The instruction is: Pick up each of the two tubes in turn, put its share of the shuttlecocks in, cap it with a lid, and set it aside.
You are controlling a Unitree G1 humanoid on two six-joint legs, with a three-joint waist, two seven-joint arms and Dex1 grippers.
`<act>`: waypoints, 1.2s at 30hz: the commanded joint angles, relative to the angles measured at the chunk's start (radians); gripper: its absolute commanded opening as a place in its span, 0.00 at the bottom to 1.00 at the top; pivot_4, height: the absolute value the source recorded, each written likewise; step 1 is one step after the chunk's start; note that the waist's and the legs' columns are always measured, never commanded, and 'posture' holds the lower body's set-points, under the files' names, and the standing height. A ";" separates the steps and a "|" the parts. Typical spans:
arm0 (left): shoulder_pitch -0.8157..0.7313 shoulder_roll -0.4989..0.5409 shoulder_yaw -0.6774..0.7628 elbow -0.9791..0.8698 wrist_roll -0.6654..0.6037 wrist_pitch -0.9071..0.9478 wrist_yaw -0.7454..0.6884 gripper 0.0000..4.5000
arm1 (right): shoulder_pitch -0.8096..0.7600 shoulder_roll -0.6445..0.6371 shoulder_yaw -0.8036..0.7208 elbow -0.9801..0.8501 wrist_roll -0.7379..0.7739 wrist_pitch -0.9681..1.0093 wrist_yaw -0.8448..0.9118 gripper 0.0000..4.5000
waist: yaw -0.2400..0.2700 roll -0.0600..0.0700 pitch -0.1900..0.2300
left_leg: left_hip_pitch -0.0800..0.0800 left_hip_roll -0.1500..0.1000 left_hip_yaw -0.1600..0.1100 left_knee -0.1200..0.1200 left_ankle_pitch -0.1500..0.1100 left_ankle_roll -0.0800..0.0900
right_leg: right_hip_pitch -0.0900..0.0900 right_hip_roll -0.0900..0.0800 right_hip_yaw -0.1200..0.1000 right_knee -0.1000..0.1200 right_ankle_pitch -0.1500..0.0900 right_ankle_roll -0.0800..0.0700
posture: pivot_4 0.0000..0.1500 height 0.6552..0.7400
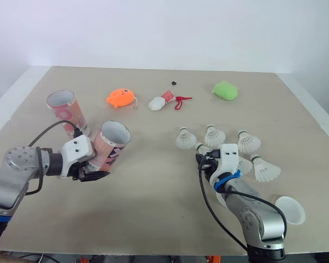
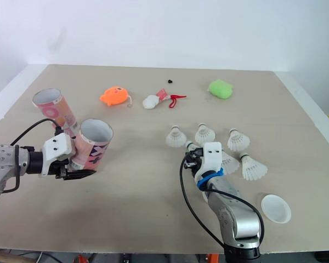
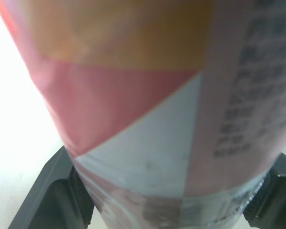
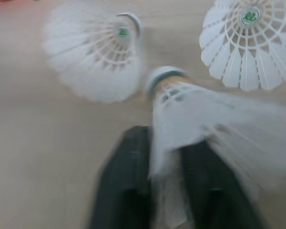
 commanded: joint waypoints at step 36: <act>-0.184 0.038 -0.215 0.111 0.198 -0.012 -0.120 0.75 | -0.570 -0.283 0.459 0.238 -0.123 -0.551 0.846 0.01 | 0.002 0.004 0.002 | 0.006 0.001 0.000 0.001 0.005 0.006 | 0.004 0.007 0.002 0.000 0.004 -0.007 | 1.00 1.00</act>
